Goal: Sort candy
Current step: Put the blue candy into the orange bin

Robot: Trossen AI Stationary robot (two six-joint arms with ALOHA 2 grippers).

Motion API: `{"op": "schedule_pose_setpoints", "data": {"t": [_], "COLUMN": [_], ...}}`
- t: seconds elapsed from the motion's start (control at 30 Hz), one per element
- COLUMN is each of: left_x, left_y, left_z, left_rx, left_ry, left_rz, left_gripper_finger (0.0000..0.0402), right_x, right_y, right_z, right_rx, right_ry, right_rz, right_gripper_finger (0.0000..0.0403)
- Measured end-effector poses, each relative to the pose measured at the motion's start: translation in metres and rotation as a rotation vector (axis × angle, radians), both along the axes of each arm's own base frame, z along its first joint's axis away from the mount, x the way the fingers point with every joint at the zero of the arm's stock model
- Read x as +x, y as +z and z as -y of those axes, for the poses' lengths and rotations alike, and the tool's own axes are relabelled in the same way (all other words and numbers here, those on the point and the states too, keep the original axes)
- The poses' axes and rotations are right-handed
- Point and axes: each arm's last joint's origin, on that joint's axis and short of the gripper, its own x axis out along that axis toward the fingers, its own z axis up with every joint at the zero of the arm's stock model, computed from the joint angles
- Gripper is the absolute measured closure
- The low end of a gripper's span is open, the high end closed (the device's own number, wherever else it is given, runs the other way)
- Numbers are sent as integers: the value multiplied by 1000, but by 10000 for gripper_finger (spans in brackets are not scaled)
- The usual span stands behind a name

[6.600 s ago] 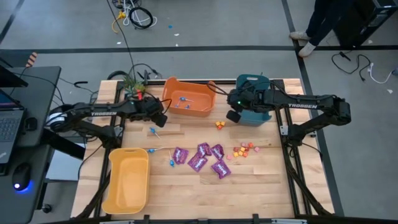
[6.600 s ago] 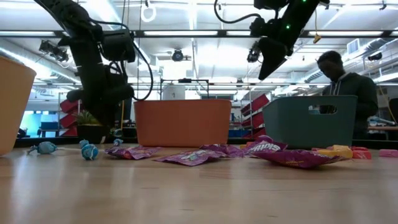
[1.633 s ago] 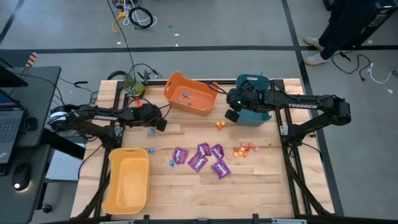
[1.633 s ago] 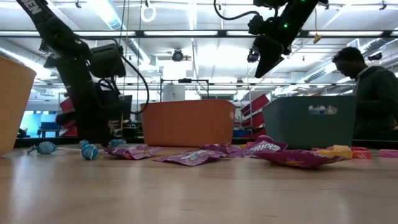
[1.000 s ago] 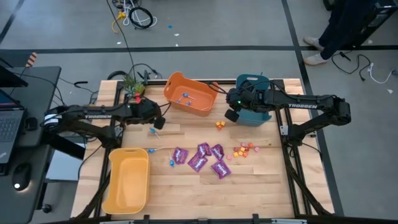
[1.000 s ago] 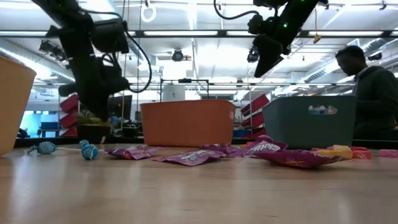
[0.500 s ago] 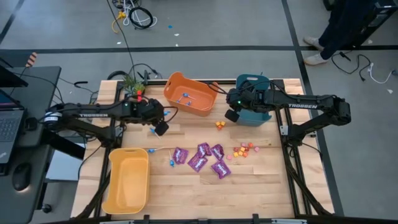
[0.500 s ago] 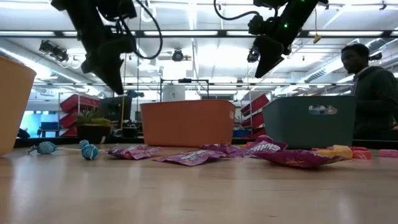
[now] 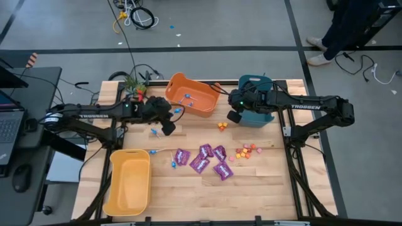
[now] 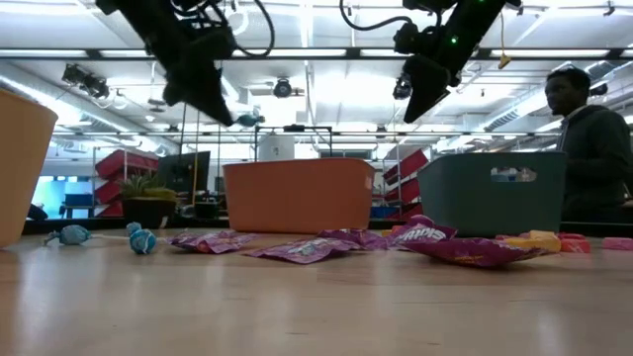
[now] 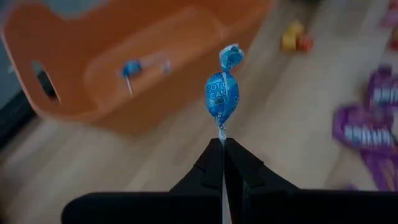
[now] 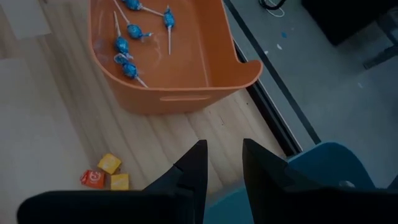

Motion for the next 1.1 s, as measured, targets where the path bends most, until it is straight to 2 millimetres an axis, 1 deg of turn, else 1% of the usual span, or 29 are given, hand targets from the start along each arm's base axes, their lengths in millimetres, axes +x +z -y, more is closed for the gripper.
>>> {"op": "schedule_pose_setpoints", "data": {"t": [0.17, 0.37, 0.5, 0.6, 0.8, 1.1], "left_x": [8, 9, 10, 14, 21, 18], "left_y": [10, 11, 4, 1, -13, -34], "left_z": [-13, -37, -56, -71, -98, -124], "left_rx": [84, 149, 165, 170, 154, 101], "left_ry": [8, 53, 104, 97, 100, 158], "left_rz": [111, 121, 86, 102, 115, 54], "left_gripper_finger": [401, 401, 401, 401, 401, 401], "right_x": [1, 1, 1, 1, 1, 1], "right_y": [1, 1, 1, 1, 1, 1], "right_z": [0, 0, 0, 0, 0, 0], "right_rx": [-7, -8, -8, -8, -8, -8], "right_ry": [7, 8, 8, 8, 8, 8], "right_rz": [6, 5, 5, 5, 5, 4], "right_gripper_finger": [315, 315, 315, 315, 315, 315]}}
